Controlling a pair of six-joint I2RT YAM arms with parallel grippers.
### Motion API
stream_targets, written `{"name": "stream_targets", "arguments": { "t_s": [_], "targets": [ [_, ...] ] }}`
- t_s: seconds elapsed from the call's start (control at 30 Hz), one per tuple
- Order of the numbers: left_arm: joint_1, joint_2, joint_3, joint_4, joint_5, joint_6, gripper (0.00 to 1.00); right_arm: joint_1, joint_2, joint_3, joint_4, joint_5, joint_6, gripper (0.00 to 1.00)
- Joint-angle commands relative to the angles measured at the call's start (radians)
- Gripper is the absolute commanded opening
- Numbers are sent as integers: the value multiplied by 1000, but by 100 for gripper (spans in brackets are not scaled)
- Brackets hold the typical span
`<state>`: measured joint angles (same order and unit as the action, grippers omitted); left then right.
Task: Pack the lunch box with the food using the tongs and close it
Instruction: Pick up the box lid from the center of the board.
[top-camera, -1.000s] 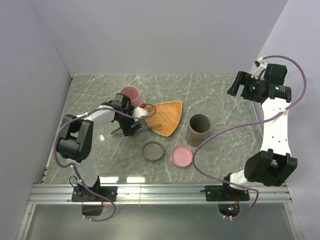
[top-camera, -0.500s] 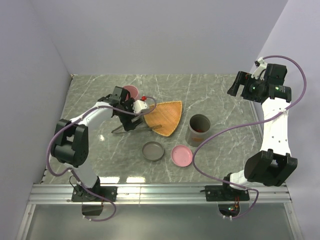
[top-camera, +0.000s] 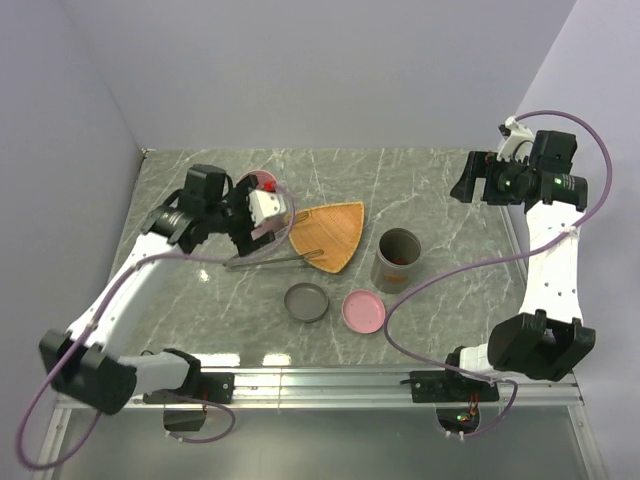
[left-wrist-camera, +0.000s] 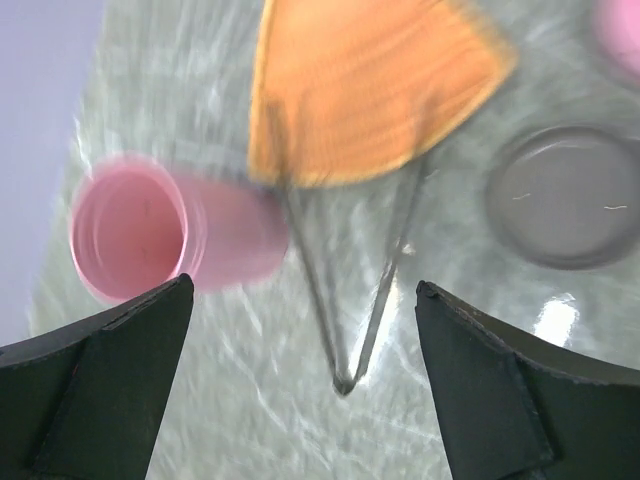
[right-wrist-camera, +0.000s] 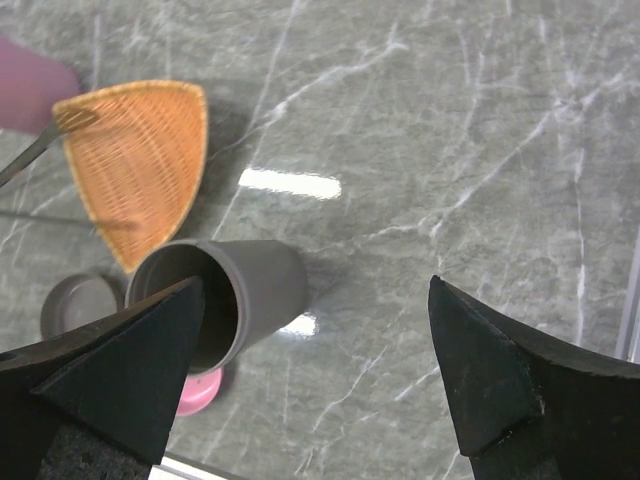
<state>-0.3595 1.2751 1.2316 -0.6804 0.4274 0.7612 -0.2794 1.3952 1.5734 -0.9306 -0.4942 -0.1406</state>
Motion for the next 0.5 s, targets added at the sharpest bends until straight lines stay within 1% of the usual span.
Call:
{"name": "stream_targets", "arguments": {
  "t_s": [0.0,0.07,0.1,0.13,0.17,0.23,0.27,0.3,0.33,0.37,0.43,0.47],
  "targets": [
    [-82,-68,-4,-126,154,136,99,-4,-53,31,-40,-84,-62,100],
    [-145,-68,0,-157,166,170,99,-4,-62,22,-51,-105,-59,100],
    [-220,-66,-6,-154,153,168,99,-4,-67,17,-53,-127,-57,100],
    [-255,-63,-24,-139,148,171,98,-3,-74,-1,-51,-136,-59,100],
    [-319,-62,-35,-128,143,171,95,-4,-96,-10,-50,-145,-65,100],
    [-366,-51,-66,-79,151,164,93,-4,-120,-41,-51,-164,-102,100],
    [-383,-45,-70,-56,161,150,91,-3,-142,-47,-59,-164,-120,100],
    [-390,-31,-69,-48,219,98,90,-3,-154,-52,-68,-170,-166,100],
    [-391,-22,-58,-44,240,78,88,0,-168,-59,-94,-168,-184,100],
    [-389,-20,-57,-19,255,19,87,2,-195,-62,-114,-176,-248,100],
    [-377,-43,-79,39,290,-55,87,35,-232,-87,-174,-178,-322,100],
    [-360,-83,-96,115,295,-138,89,58,-278,-104,-184,-162,-380,100]
  ]
}}
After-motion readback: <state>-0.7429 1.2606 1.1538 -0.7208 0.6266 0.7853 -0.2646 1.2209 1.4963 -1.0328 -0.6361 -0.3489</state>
